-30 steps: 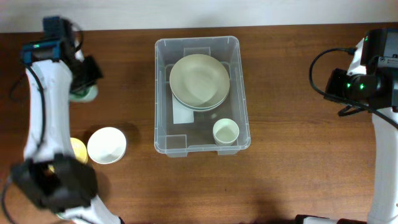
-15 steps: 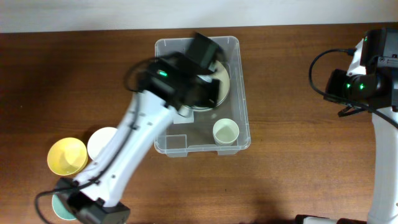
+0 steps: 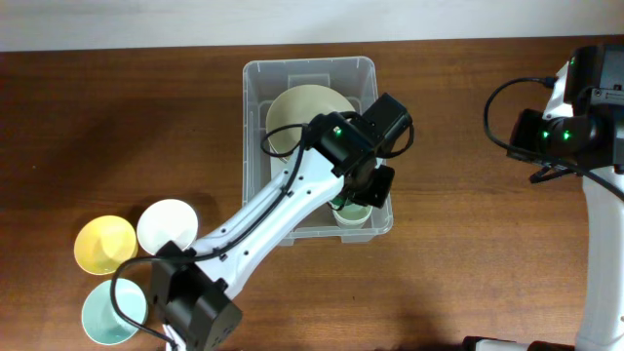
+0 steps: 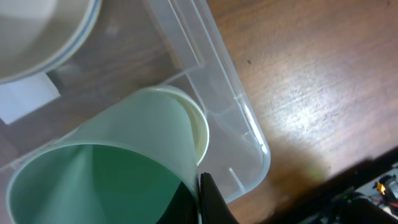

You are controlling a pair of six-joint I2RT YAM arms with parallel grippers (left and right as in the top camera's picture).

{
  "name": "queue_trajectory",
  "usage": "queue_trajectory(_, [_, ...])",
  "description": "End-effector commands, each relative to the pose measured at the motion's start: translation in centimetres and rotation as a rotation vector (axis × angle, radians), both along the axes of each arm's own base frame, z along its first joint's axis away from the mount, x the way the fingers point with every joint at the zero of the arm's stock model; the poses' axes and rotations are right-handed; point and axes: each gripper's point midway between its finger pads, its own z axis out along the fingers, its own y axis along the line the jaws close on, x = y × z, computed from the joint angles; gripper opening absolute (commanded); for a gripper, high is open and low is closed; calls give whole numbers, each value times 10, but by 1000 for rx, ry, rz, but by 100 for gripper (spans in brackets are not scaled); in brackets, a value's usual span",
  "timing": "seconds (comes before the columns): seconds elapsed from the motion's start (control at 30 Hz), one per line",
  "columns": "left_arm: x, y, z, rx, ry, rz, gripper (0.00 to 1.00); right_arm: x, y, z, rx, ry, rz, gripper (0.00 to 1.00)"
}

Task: Pack container
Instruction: 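Carry the mint cup into the bin, nest it in the cream cup, then grasp the small white bowl with the left gripper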

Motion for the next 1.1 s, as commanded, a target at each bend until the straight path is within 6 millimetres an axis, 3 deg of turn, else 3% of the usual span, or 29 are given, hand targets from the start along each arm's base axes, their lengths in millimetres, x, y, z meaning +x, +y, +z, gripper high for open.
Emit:
queue_trajectory(0.0, [-6, -3, -5, -14, 44, 4, 1, 0, -3, -2, 0, 5, -16, 45])
queue_trajectory(0.03, [-6, -3, -5, -14, 44, 4, 2, 0, -3, -2, 0, 6, -16, 45])
queue_trajectory(0.13, [-6, -3, -5, -14, 44, 4, 40, 0, -3, -2, 0, 5, -16, 45])
queue_trajectory(0.2, [-5, -3, -4, -14, 44, 5, 54, 0, -3, -2, 0, 5, -16, 45])
queue_trajectory(0.33, [6, 12, -1, 26, 11, 40, 55, 0, -3, -2, -1, 5, -15, 45])
queue_trajectory(0.43, [30, 57, 19, 122, -84, 137, 57, 0, -3, -2, -1, 5, -15, 45])
queue_trajectory(0.47, [44, 90, 37, 160, -149, 214, 59, 0, -3, -2, -1, 5, -16, 45])
queue_trajectory(0.57, [62, 151, 70, 188, -235, 368, 67, 0, -3, -2, -1, 6, -15, 45])
queue_trajectory(0.63, [68, 194, 88, 181, -254, 489, 72, 1, -3, -2, -1, 6, -16, 45])
queue_trajectory(0.73, [69, 260, 99, 188, -234, 699, 77, 1, -3, -2, 0, 7, -16, 45])
queue_trajectory(0.77, [66, 297, 97, 199, -193, 810, 79, 1, -3, -2, 0, 7, -16, 45])
queue_trajectory(0.9, [63, 346, 70, 203, -97, 951, 82, 1, -3, -2, 0, 7, -16, 45])
queue_trajectory(1.0, [60, 357, 31, 196, -14, 985, 83, 1, -3, -2, 0, 7, -16, 45])
queue_trajectory(1.07, [54, 354, -7, 199, 53, 976, 82, 1, -3, -2, 0, 7, -16, 45])
